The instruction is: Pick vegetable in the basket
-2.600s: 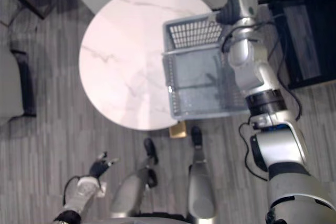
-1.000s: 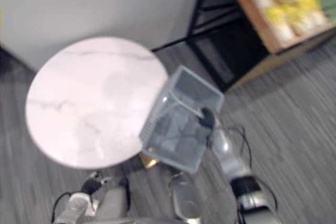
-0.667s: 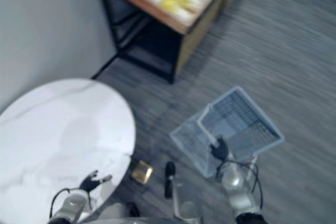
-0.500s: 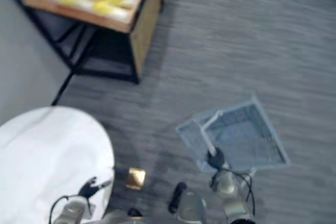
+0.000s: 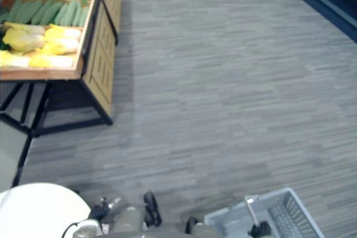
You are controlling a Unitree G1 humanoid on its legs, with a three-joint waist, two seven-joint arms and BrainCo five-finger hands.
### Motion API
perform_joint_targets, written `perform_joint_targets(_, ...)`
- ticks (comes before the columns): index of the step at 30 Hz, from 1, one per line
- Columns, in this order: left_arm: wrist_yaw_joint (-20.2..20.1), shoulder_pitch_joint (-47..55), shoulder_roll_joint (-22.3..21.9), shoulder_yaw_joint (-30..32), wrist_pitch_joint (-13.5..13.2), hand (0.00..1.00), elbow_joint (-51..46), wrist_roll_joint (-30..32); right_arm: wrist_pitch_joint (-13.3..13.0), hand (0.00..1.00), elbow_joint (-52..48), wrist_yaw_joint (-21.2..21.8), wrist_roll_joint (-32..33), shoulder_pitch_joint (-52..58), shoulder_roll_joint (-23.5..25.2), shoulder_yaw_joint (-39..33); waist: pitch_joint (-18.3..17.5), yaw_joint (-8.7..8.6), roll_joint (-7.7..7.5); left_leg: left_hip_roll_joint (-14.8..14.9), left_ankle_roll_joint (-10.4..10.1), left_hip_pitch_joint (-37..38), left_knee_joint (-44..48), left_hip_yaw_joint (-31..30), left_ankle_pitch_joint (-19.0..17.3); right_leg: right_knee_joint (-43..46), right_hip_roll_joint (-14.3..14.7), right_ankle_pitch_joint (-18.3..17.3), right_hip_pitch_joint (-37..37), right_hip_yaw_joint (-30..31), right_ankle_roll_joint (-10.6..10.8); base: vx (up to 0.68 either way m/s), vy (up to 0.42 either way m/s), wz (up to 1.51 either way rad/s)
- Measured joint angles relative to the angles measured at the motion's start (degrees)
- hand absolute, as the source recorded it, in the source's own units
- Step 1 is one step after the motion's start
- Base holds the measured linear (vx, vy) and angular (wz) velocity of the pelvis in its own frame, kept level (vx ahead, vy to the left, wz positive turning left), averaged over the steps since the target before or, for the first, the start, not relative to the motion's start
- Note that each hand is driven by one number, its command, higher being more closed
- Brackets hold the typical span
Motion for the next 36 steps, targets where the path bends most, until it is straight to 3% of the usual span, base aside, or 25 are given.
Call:
perform_joint_targets(1, 0.0, 0.1, 0.1, 0.0, 0.0, 0.00, 0.4, -1.2, -0.1, 1.00, 1.4, -0.1, 0.6, 0.5, 0.7, -0.8, -0.1, -0.13, -1.68, -2.4, 0.6, 1.9, -1.4, -0.2, -1.7, 9.2, -2.7, -2.1, -2.3, 0.1, 2.7, 0.37, 0.160, 0.38)
perform_joint_targets(2, 0.0, 0.2, 0.5, -0.2, 0.0, 0.00, 0.9, -1.5, -0.1, 1.00, 1.8, -0.2, 1.7, 0.5, 1.5, -2.4, -0.3, -0.49, -2.39, -4.5, 0.5, 4.1, -3.4, -0.9, -2.3, 21.6, -5.6, -2.0, -6.8, 0.4, 3.7, 0.36, 0.157, 0.43)
perform_joint_targets(4, 0.0, 0.6, 1.4, -0.3, 0.2, 0.00, 1.1, -1.6, -0.1, 1.00, 2.0, -0.4, 2.5, 0.4, 3.5, -4.6, 0.1, -0.96, -3.87, -7.5, 1.0, 9.7, -7.1, -3.4, -3.1, 40.4, -8.8, 1.3, -13.8, 3.3, 5.8, 0.48, 0.183, 0.67)
perform_joint_targets(6, 0.1, 0.6, 1.9, -0.4, 0.2, 0.00, 1.1, -1.6, -0.2, 1.00, 2.3, -0.6, 3.3, 0.4, 4.6, -5.7, 0.5, -1.87, -3.35, -7.7, 1.2, 13.0, -8.3, -6.1, -3.6, 43.7, -8.3, 0.0, -15.6, 3.0, 3.7, 0.53, 0.080, 0.88)
perform_joint_targets(7, 0.1, 0.3, 1.9, -0.2, 0.3, 0.00, 1.1, -1.6, -0.5, 1.00, 3.2, -0.6, 4.8, -0.4, 5.1, -5.9, 0.5, -2.95, -3.05, -7.0, 1.0, 15.4, -9.0, -9.3, -4.4, 38.3, -7.1, -2.1, -17.4, 0.3, 1.6, 0.46, -0.014, 1.00)
perform_joint_targets(10, 0.0, -1.8, 1.9, 0.0, 0.3, 0.00, 1.1, -1.5, -0.7, 1.00, 4.0, -0.9, 6.0, -2.1, 5.2, -6.4, 0.8, -3.71, -2.37, -5.8, 0.1, 17.1, -10.7, -13.4, -4.8, 25.5, -5.2, -2.1, -20.6, -0.7, 0.8, 0.41, -0.078, 0.93)
perform_joint_targets(12, 0.1, -3.8, 1.8, 0.0, 0.3, 0.00, 1.3, -1.5, -0.9, 1.00, 4.4, -1.2, 7.4, -3.2, 5.3, -7.4, 1.4, -3.76, -1.78, -4.3, -2.4, 20.0, -12.6, -16.9, -6.4, 5.8, -4.8, 4.8, -22.3, 0.1, 1.4, 0.54, -0.193, 0.79)
perform_joint_targets(13, 0.1, -4.1, 1.9, 0.0, 0.3, 0.00, 1.5, -1.4, -1.0, 1.00, 4.7, -1.2, 7.7, -3.4, 5.6, -8.1, 1.4, -3.77, -1.87, -4.1, -3.3, 21.1, -13.0, -17.4, -7.0, 1.6, -5.3, 7.2, -22.6, 0.5, 1.7, 0.54, -0.275, 0.71)
perform_joint_targets(14, 0.1, -4.5, 2.2, 0.2, 0.3, 0.00, 2.1, -1.4, -1.1, 1.00, 5.4, -1.2, 8.7, -3.6, 6.1, -8.7, 1.8, -3.87, -2.27, -3.7, -4.8, 23.4, -13.5, -18.5, -8.5, -2.0, -6.5, 8.9, -23.0, 1.2, 2.0, 0.58, -0.344, 0.65)
perform_joint_targets(16, 0.0, -3.4, 2.3, 2.5, 0.2, 0.00, 2.2, -1.3, -1.1, 1.00, 6.3, -1.0, 9.0, -3.0, 6.6, -9.3, 1.6, -4.07, -1.41, -0.9, -6.7, 28.0, -13.6, -19.5, -12.1, 3.2, -6.3, 10.1, -23.8, 2.0, 1.2, 0.69, -0.413, 0.56)
perform_joint_targets(17, 0.0, -2.0, 1.9, 4.4, 0.1, 0.00, 2.1, -1.1, -1.1, 1.00, 6.3, -0.8, 9.0, -2.5, 6.8, -9.9, 0.6, -4.10, -0.78, 0.6, -8.3, 28.5, -9.7, -20.4, -13.5, 8.7, -5.4, 10.7, -24.7, 1.4, 1.0, 0.71, -0.471, 0.33)
perform_joint_targets(18, 0.0, -1.4, 0.7, 7.0, 0.1, 0.00, 1.7, -1.0, -0.9, 1.00, 6.2, -0.8, 9.0, -2.7, 7.3, -10.7, 1.1, -3.74, -0.38, 3.4, -9.3, 20.9, 10.0, -19.6, -12.1, 12.9, -4.0, 11.5, -24.0, 1.7, -1.1, 0.69, -0.500, 0.20)
perform_joint_targets(19, -0.1, -1.1, -0.6, 7.8, 0.1, 0.00, 1.3, -1.0, -0.9, 1.00, 5.8, -0.8, 9.0, -2.6, 6.7, -10.6, 1.3, -3.66, 0.76, 5.4, -8.7, 17.4, 19.4, -19.9, -9.4, 12.5, -2.6, 11.1, -22.3, 1.3, -2.0, 0.64, -0.497, -0.19)
perform_joint_targets(20, -0.2, 1.0, -3.1, 8.9, 0.1, 0.00, 0.9, -1.1, -0.6, 1.00, 5.5, -0.8, 9.0, -3.0, 5.5, -9.6, 1.9, -2.68, 3.41, 9.7, -7.7, 10.4, 34.7, -20.3, -2.4, 10.5, 0.8, 9.8, -18.9, 1.1, -3.9, 0.62, -0.381, -0.49)
perform_joint_targets(21, -0.5, 1.8, -4.5, 8.9, 0.4, 0.00, 0.8, -1.1, -0.1, 1.00, 5.5, -0.9, 8.9, -4.1, 4.3, -7.6, 2.8, -2.14, 4.58, 11.0, -8.4, 5.5, 44.5, -19.6, -2.6, 8.0, 2.9, 8.8, -14.6, 1.5, -5.4, 0.74, -0.372, -0.53)
perform_joint_targets(24, -0.6, 2.5, -4.0, 7.9, 0.4, 0.00, 0.0, -1.6, -0.1, 1.00, 5.5, -0.7, 8.9, -5.1, 4.5, -5.4, 3.9, -0.42, 2.02, 8.5, -10.2, -1.2, 45.0, -14.5, -4.1, 1.1, 3.0, 7.9, -5.3, 2.5, -5.8, 0.52, -0.246, -0.26)
perform_joint_targets(26, -0.4, 2.4, -3.5, 6.5, 0.1, 0.00, -0.4, -1.7, -0.2, 1.00, 5.7, -0.5, 8.8, -6.6, 4.5, -4.3, 3.9, 0.67, 0.64, 5.7, -9.7, -3.9, 29.6, -6.3, -4.9, -3.2, 2.4, 7.6, -0.1, 1.9, -5.4, 0.64, -0.244, -0.03)
perform_joint_targets(27, -0.5, 2.3, -3.5, 6.1, 0.0, 0.00, -0.7, -1.7, -0.4, 1.00, 5.7, -0.1, 8.5, -7.5, 4.1, -4.5, 3.8, 1.11, 0.59, 4.8, -8.2, -4.1, 18.3, 1.0, -4.0, -5.7, 2.5, 7.2, 3.0, 1.1, -5.4, 0.87, -0.184, 0.22)
perform_joint_targets(29, -0.4, 2.2, -3.6, 5.7, 0.1, 0.00, -0.6, -1.7, -0.5, 1.00, 5.5, 0.2, 8.4, -7.9, 3.3, -4.5, 3.7, 1.19, 0.70, 1.3, -2.5, -3.8, 2.4, 11.7, 0.1, -8.9, 2.7, 5.2, 8.1, -1.8, -3.9, 0.69, -0.085, 0.42)
perform_joint_targets(31, -0.5, 2.7, -3.7, 5.6, 0.2, 0.00, -0.4, -1.6, -0.6, 1.00, 5.5, 0.3, 8.3, -7.8, 2.8, -4.1, 3.6, 1.71, 0.93, -0.5, 2.1, -3.4, 0.5, 14.3, 0.9, -5.0, 2.9, 0.6, 9.7, -3.8, -2.8, 0.54, 0.037, 0.30)
perform_joint_targets(32, -0.5, 3.3, -4.2, 5.3, 0.2, 0.00, 1.2, -1.6, -0.9, 1.00, 5.3, 0.3, 8.2, -7.1, 1.9, -3.7, 2.4, 2.45, 2.57, -0.5, 6.3, -2.3, 0.1, 13.7, 2.8, 4.9, 3.8, -4.0, 8.3, -4.9, -0.8, 0.72, 0.107, 0.68)
perform_joint_targets(33, -1.0, 2.2, -1.8, 4.8, 0.6, 0.00, 3.3, -1.6, -0.9, 1.00, 5.8, 0.2, 8.2, -7.2, 3.7, -3.5, 1.7, 2.14, -0.17, -3.7, 9.1, -0.9, 0.6, 11.0, 1.0, 20.0, -0.3, -6.2, 4.4, -6.6, 0.1, 0.60, 0.083, 0.88)
perform_joint_targets(34, -1.0, 2.5, -0.9, 4.0, 0.6, 0.00, 3.2, -1.6, -0.9, 1.00, 5.8, 0.2, 8.1, -6.7, 3.9, -3.3, 1.0, 2.06, -1.60, -5.6, 8.1, 0.0, -0.8, 8.5, 0.1, 28.4, -2.7, -4.7, 1.1, -6.6, 1.8, 0.57, 0.068, 1.77)
perform_joint_targets(35, -1.0, 2.3, 0.2, 3.8, 0.6, 0.00, 2.7, -1.5, -1.1, 1.00, 5.9, 0.2, 8.1, -6.5, 4.7, -2.3, 1.4, 0.74, -4.15, -9.9, 8.6, 3.4, -3.7, 2.8, -0.7, 45.1, -6.1, 4.9, -5.3, -4.4, 3.4, 0.58, 0.012, 1.90)
perform_joint_targets(36, -0.9, 2.2, 0.5, 3.6, 0.6, 0.00, 2.7, -1.6, -1.1, 1.00, 6.2, 0.3, 8.2, -6.5, 4.8, -2.0, 1.4, -0.21, -4.59, -11.3, 8.3, 5.2, -4.6, -0.4, -1.0, 50.8, -7.0, 3.4, -8.1, -3.0, 1.9, 0.59, -0.001, 2.00)
